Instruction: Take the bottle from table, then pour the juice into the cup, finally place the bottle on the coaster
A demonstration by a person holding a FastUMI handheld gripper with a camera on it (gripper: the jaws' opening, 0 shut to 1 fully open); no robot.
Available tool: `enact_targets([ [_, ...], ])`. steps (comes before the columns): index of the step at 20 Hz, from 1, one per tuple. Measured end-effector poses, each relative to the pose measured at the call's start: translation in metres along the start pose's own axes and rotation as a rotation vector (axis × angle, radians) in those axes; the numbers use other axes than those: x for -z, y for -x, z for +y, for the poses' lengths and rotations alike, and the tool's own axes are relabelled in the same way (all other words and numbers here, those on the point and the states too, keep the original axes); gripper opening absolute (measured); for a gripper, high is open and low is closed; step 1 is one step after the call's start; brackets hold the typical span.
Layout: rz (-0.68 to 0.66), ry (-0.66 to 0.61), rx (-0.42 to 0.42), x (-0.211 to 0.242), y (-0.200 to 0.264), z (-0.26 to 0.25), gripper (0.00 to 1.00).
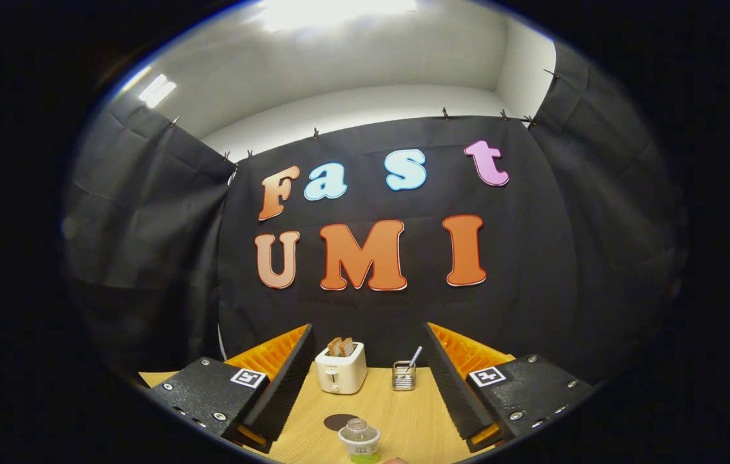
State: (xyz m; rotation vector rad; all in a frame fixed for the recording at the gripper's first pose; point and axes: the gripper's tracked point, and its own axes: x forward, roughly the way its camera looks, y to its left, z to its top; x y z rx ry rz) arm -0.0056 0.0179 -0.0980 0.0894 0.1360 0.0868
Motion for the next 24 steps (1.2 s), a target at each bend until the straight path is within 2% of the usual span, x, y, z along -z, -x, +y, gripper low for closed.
enact_targets([
  [8,0.055,-0.035,-0.045,0.078,-0.010,-0.001,0.98],
  [12,0.079,-0.005,-0.064,0.113,-0.009,0.007,0.98],
  [19,0.205,-0.042,-0.098,0.193,-0.010,0.020,0.98],
  [24,0.251,-0.053,-0.075,0.228,-0.013,0.013,0.98],
])
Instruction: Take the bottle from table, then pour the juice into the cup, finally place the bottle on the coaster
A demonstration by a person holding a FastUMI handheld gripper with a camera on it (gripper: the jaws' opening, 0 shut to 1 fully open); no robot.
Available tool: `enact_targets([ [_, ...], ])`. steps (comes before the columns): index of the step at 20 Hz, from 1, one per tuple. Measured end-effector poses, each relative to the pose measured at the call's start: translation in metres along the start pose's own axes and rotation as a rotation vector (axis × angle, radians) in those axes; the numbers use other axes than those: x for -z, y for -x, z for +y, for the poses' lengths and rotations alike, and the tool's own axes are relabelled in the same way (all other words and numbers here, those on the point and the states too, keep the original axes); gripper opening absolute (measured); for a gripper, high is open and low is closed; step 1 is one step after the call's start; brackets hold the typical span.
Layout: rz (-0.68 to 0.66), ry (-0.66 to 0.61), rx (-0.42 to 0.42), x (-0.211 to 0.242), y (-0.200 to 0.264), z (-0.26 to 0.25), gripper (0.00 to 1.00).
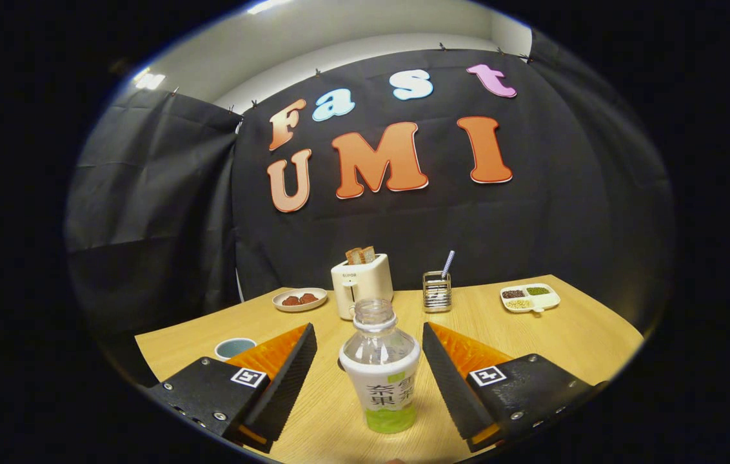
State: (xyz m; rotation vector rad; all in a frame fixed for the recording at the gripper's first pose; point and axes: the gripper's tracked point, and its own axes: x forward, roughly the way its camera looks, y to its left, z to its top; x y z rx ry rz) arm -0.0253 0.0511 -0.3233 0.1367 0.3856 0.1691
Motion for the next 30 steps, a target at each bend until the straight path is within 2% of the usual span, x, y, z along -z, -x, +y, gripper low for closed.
enact_targets([
  [6,0.063,0.012,0.030,0.037,-0.008,-0.009,0.99],
  [14,0.161,-0.095,0.088,0.087,-0.013,-0.024,0.97],
  [18,0.199,-0.129,0.094,0.105,-0.011,-0.021,0.91],
  [20,0.178,-0.140,0.090,0.099,-0.010,-0.018,0.84],
  [23,0.170,-0.065,0.117,0.098,-0.013,-0.016,0.71],
  [25,0.167,-0.008,0.144,0.092,-0.013,-0.018,0.65],
  [30,0.184,0.025,0.148,0.087,-0.015,-0.013,0.60],
])
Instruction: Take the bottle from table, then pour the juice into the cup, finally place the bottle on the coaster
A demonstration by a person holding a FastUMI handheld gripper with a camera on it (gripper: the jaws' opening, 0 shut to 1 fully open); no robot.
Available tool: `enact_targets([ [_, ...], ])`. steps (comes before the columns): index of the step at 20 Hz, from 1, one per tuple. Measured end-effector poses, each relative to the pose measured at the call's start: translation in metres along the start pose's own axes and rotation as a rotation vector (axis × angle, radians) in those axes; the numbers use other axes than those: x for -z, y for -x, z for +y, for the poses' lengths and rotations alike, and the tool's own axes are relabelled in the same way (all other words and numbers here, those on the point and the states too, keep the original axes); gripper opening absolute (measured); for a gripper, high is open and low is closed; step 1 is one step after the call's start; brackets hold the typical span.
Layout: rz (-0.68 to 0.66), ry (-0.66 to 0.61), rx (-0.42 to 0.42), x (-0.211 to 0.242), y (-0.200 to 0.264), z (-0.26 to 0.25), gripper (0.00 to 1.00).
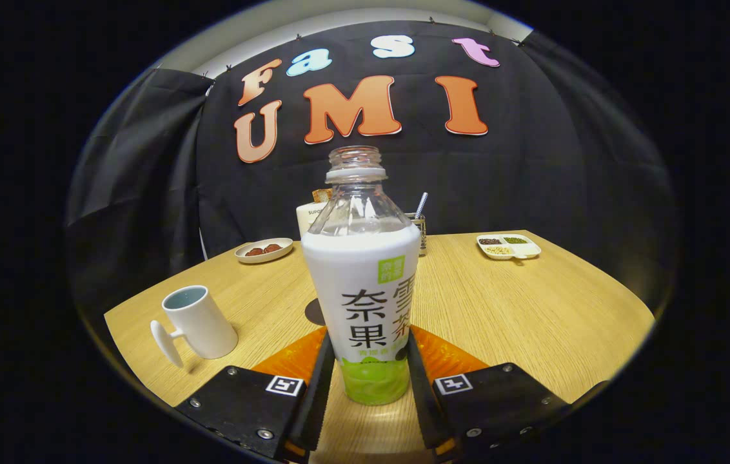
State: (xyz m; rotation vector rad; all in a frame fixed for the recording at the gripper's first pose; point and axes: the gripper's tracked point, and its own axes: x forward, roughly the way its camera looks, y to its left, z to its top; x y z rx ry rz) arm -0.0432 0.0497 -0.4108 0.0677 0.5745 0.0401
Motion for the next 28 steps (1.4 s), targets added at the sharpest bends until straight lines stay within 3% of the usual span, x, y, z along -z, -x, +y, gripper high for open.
enact_targets([
  [5,-0.043,0.135,0.071,-0.026,-0.002,-0.004,0.57],
  [11,-0.067,0.434,0.143,-0.042,-0.005,0.009,0.57],
  [28,-0.130,1.043,0.188,-0.055,-0.024,0.062,0.56],
])
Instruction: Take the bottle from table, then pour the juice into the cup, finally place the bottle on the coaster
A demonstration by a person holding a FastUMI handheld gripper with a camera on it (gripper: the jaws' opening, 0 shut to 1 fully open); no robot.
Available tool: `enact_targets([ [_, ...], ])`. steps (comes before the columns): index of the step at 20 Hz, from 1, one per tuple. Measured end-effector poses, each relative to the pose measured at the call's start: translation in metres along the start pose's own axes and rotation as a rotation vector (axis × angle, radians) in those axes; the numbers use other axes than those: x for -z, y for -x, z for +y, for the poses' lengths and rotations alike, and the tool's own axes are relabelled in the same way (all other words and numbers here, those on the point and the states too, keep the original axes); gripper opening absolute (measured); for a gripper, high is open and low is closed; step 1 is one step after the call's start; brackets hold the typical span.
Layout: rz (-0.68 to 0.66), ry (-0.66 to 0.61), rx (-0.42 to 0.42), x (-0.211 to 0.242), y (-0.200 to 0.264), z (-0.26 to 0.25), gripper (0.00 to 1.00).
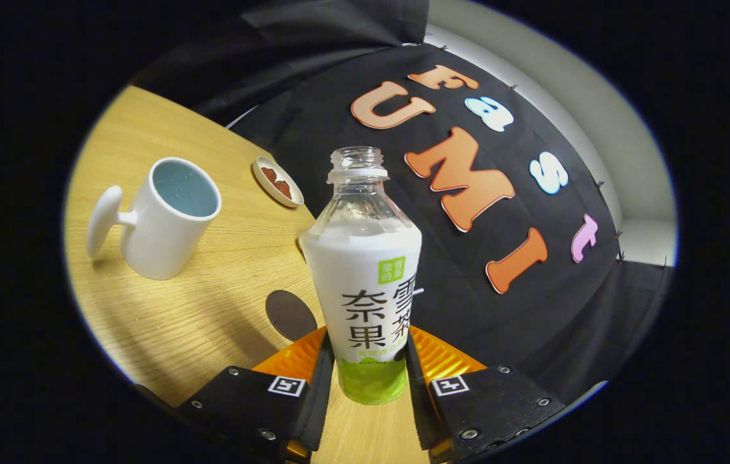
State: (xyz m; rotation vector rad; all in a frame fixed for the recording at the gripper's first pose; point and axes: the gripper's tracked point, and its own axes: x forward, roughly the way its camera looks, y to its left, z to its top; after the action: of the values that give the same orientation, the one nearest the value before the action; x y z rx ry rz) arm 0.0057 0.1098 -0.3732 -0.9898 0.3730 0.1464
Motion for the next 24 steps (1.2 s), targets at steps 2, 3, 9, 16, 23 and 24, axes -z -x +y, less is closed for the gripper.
enact_targets([
  [2,-0.012,0.069,0.011,-0.006,-0.004,0.000,0.56],
  [3,-0.019,0.102,0.020,-0.008,-0.005,0.001,0.56],
  [9,-0.038,0.290,0.059,-0.011,-0.007,0.007,0.56],
  [16,-0.072,0.435,0.093,-0.023,-0.009,0.006,0.56],
  [23,-0.095,0.548,0.125,-0.027,-0.013,0.005,0.56],
  [24,-0.097,0.561,0.126,-0.027,-0.013,0.005,0.56],
])
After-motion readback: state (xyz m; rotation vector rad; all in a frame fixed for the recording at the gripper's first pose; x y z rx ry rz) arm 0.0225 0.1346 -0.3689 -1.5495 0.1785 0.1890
